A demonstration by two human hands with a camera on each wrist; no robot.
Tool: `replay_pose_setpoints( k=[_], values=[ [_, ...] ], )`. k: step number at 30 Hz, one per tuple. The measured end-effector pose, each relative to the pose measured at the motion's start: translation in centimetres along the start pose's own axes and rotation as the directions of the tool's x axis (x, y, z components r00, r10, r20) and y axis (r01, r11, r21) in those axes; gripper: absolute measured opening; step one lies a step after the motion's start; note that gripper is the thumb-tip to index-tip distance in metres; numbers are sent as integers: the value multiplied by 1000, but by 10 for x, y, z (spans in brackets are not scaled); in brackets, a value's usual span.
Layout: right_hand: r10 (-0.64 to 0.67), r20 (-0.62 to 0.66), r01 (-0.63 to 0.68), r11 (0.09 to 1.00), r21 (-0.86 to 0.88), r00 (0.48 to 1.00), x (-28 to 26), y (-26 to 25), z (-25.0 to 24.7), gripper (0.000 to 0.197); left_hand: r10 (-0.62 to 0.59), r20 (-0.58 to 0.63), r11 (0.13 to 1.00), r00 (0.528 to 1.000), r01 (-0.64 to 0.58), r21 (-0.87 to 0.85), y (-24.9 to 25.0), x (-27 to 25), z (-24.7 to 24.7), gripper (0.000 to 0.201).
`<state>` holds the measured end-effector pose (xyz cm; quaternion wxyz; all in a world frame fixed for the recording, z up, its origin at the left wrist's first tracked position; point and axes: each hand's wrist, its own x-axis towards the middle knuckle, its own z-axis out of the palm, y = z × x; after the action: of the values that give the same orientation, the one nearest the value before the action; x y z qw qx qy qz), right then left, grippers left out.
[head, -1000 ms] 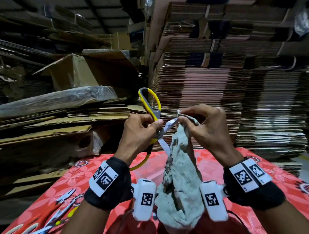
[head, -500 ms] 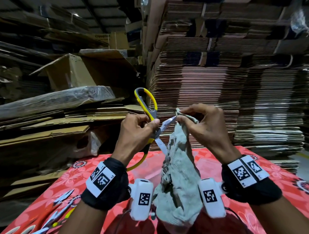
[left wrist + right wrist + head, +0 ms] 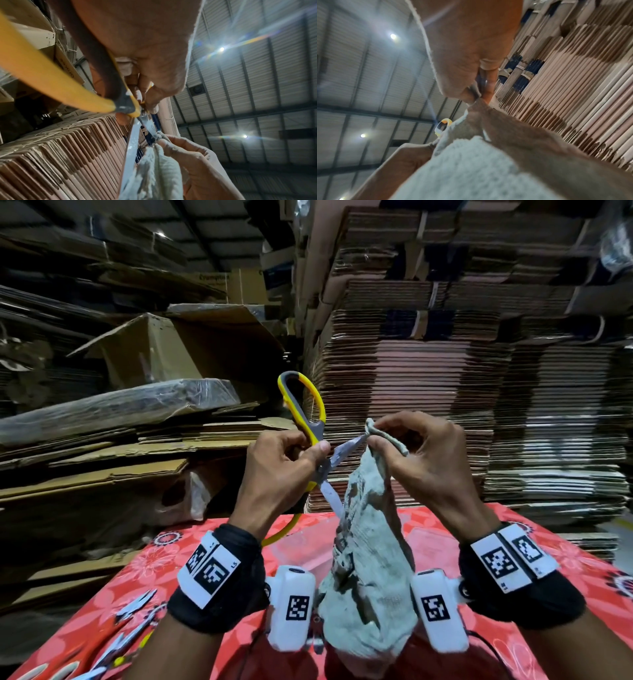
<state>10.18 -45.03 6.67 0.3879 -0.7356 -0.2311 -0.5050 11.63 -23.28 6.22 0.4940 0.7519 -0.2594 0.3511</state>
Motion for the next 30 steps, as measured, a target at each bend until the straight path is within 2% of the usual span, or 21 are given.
replay_pose_setpoints(
  k=[6, 12, 16, 19, 23, 27, 30],
  values=[
    [63, -14, -60, 990, 129, 998, 2, -9, -6, 20, -6, -73, 1000, 997, 6, -2, 4, 0, -1, 45],
    [57, 114, -83, 966, 243, 992, -5, -12, 7, 21, 13, -84, 1000, 996, -12, 19, 6, -2, 1, 34],
    [18, 126, -44, 978, 206, 992, -6, -13, 8, 31, 9, -73, 1000, 997, -8, 15, 8, -3, 4, 31],
    [-52, 39, 51, 998, 44, 998, -8, -13, 7, 25, 10, -63, 999, 998, -7, 45, 8, -3, 4, 31],
    [-111, -54, 108, 993, -51, 992, -11, -12, 10, 20, 36, -39, 996, 999, -32, 85, 13, -5, 4, 35],
    [-236, 41, 239, 966, -95, 971, -16, -16, 19, 24, 63, -60, 990, 996, -55, 129, 18, -10, 10, 35],
    [-247, 52, 250, 966, -60, 968, -15, -16, 17, 22, 64, -65, 991, 996, -56, 118, 17, -11, 14, 30]
  ],
)
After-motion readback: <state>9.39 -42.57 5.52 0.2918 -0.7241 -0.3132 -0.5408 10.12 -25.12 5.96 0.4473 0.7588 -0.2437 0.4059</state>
